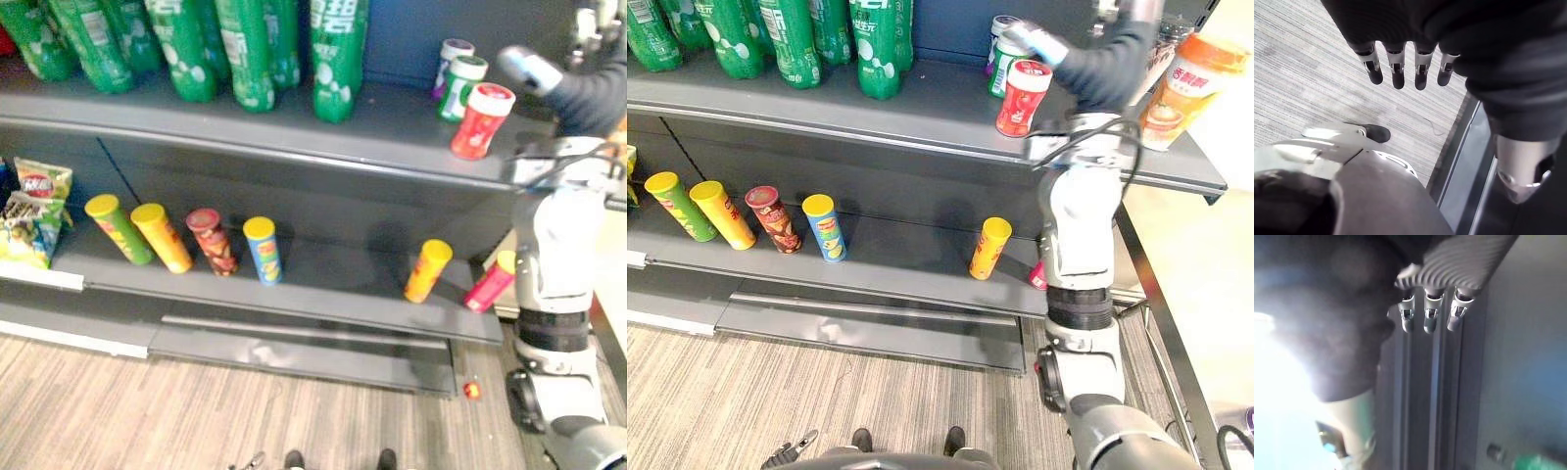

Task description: Put the gum and the chips on the shelf.

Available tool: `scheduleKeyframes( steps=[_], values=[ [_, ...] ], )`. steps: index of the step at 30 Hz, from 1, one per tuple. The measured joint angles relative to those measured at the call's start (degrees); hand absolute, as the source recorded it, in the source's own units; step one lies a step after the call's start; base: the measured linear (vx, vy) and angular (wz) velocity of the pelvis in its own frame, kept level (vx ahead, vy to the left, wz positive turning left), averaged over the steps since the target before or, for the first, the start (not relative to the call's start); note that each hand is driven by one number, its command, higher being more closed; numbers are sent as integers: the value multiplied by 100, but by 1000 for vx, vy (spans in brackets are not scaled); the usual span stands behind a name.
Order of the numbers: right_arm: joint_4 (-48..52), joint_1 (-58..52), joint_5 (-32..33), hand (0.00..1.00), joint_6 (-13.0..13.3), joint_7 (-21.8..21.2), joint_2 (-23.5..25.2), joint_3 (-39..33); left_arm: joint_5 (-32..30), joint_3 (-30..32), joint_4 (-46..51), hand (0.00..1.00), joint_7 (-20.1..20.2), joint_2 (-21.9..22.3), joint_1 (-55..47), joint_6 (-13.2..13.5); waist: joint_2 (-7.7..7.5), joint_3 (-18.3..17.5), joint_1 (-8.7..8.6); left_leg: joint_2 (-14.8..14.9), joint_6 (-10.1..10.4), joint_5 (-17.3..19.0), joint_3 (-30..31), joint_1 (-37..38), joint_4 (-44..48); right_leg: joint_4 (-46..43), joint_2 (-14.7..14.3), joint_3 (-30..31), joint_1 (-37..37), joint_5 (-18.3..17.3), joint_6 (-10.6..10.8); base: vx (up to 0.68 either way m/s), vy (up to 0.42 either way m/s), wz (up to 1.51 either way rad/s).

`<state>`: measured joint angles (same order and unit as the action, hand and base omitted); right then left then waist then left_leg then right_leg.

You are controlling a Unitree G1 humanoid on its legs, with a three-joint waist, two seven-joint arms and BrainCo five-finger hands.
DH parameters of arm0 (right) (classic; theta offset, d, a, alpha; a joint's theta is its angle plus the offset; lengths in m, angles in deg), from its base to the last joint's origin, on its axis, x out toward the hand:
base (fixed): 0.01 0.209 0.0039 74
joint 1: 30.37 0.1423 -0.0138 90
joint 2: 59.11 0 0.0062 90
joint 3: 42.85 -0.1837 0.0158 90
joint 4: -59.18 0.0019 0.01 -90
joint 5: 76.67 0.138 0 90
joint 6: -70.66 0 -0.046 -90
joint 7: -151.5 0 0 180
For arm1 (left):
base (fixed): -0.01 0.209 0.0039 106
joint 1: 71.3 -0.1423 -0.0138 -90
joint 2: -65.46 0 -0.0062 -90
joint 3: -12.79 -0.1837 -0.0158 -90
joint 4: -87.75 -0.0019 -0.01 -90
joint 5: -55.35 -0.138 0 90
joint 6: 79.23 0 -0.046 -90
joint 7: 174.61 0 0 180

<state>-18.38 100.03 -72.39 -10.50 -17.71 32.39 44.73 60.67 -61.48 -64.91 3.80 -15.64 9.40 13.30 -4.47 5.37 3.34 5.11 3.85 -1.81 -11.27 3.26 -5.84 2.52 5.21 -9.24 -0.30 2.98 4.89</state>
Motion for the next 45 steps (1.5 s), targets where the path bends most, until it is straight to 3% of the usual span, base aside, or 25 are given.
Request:
scheduleKeyframes(
  steps=[7, 13, 18, 28, 31, 36, 45],
  values=[
    [68, -729, 79, 0, 16, -675, 270, 1186, -157, -1, -13, 0, -12, -2, -13, 5, -34, -125, 26, 2, 1, 1, -23, 21, 0, -17, -1, 29, -4, 0, 0, -3, -1, -1],
    [63, -1354, 846, 0, 12, -1358, 394, 2409, -167, -5, -21, 0, -31, -3, -38, 12, -40, -156, 6, 20, 42, 13, -34, 46, 0, -65, -15, 49, 7, -9, -12, -1, -1, -1],
    [17, -1858, 1370, 0, -19, -1787, 382, 2800, -170, -11, -83, 0, -31, -11, -50, 18, -77, -189, -3, 19, 45, 10, -36, 26, 0, -68, -15, 51, 27, -14, -18, 0, 0, 0],
    [-1105, -4087, 1157, 0, -254, -2223, 308, 2785, -209, -8, -134, 0, -21, -8, -57, 78, -59, -204, -14, -21, 36, 28, -35, 1, 0, -69, 21, 36, 21, -62, -9, 0, 0, 0],
    [-1852, -4690, 491, 0, -310, -2244, 439, 2512, -213, 10, -134, 0, -15, 11, -59, 109, -32, -191, -22, -31, 20, 42, -32, 0, -1, -68, 29, 34, 20, -82, -37, 0, 0, 0],
    [-3269, -4972, -197, 0, -354, -2004, 682, 1601, -237, 40, -131, 0, -17, 66, -63, 124, 71, -153, -143, -47, 3, 54, -35, -1, -1, -66, 47, 38, 21, -87, -43, 0, 0, 0],
    [-4897, -5082, -527, 0, -367, -1447, 860, 278, -338, -156, -106, 0, -39, 124, -45, 201, 224, -164, -161, -47, 32, 73, -52, 8, -1, -61, 43, 51, 20, -99, -4, 0, 0, 0]
  ],
)
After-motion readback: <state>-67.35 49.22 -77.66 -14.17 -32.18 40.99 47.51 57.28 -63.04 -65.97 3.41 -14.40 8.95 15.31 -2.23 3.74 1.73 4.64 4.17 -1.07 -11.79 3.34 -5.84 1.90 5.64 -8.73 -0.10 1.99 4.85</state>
